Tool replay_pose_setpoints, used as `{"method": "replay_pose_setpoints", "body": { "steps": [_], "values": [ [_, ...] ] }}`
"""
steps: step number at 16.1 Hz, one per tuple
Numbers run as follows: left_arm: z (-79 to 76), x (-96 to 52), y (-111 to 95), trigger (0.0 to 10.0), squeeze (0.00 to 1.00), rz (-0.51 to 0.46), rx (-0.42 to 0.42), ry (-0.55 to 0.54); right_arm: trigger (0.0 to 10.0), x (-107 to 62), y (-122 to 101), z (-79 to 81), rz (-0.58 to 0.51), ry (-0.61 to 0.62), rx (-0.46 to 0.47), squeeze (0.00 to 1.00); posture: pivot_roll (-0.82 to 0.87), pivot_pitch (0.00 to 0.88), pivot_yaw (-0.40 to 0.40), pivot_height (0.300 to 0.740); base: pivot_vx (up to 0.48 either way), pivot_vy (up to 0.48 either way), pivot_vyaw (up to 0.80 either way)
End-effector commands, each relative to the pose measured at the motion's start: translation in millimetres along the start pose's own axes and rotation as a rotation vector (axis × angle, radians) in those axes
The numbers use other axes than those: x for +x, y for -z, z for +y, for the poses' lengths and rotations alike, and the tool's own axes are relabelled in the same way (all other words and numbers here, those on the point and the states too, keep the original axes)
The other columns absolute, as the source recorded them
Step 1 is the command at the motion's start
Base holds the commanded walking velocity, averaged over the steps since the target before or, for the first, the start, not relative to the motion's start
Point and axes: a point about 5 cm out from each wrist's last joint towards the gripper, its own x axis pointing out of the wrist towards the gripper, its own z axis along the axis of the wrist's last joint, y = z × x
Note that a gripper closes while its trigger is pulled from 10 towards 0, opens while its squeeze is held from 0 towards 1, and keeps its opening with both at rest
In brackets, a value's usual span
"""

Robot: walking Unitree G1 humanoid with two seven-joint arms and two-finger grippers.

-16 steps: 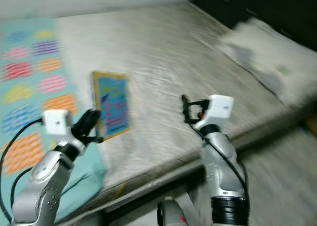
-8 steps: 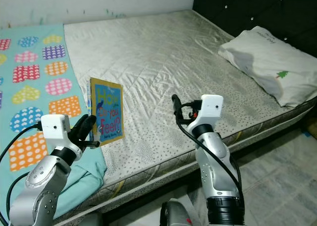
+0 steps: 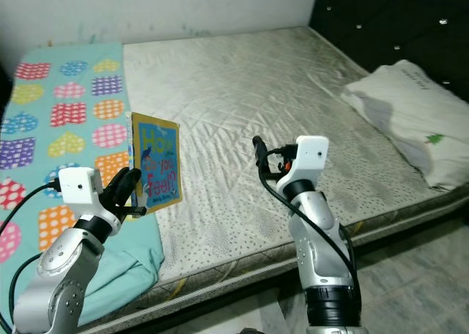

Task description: Clean up the room

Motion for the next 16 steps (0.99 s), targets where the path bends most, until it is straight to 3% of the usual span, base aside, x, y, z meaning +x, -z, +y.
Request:
{"method": "replay_pose_setpoints", "body": {
  "steps": [1,2,4,5,6,7,14,16],
  "values": [
    [-2.4,1.1,-7.3,0.0,0.0,-0.039,0.003,0.017,10.0,0.0,1.1,-0.1,0.005,-0.006,-0.008,0.0,0.01,0.037,-0.049,0.74,0.0,0.0,0.0],
    [-2.4,1.1,-7.4,0.0,0.0,-0.039,0.002,0.016,10.0,0.0,1.3,0.1,0.006,-0.007,-0.008,0.0,0.01,0.037,-0.049,0.74,0.0,0.0,0.0],
    [-2.6,1.9,-8.0,1.6,0.0,-0.042,0.003,0.008,10.0,0.1,2.8,-0.4,0.013,-0.001,0.004,0.0,0.01,0.035,-0.052,0.74,0.0,0.0,0.0],
    [-2.8,2.0,-8.0,1.6,0.0,-0.042,0.005,0.008,10.0,0.1,3.0,-0.6,0.013,0.0,0.004,0.0,0.01,0.034,-0.053,0.74,0.0,0.0,0.0],
    [-3.2,2.9,-7.4,4.8,0.0,-0.038,0.006,0.007,10.0,0.3,3.7,-1.1,0.018,0.011,0.005,0.0,0.01,0.034,-0.053,0.74,0.0,0.0,0.0],
    [-3.5,3.7,-6.6,10.0,0.0,-0.031,0.009,0.007,10.0,0.6,3.4,1.4,0.018,-0.016,-0.047,0.0,0.01,0.034,-0.053,0.74,0.0,0.0,0.0],
    [-6.4,5.1,-4.2,10.0,0.0,-0.014,-0.012,0.016,10.0,-0.8,4.8,2.9,0.018,-0.015,-0.043,0.0,0.0,0.04,-0.054,0.74,0.0,0.0,0.75],
    [-6.6,5.3,-4.8,10.0,0.0,-0.015,-0.01,0.02,10.0,-1.1,5.2,0.9,0.017,-0.003,-0.036,0.0,0.0,0.042,-0.053,0.74,0.0,0.0,0.0]
  ]
}}
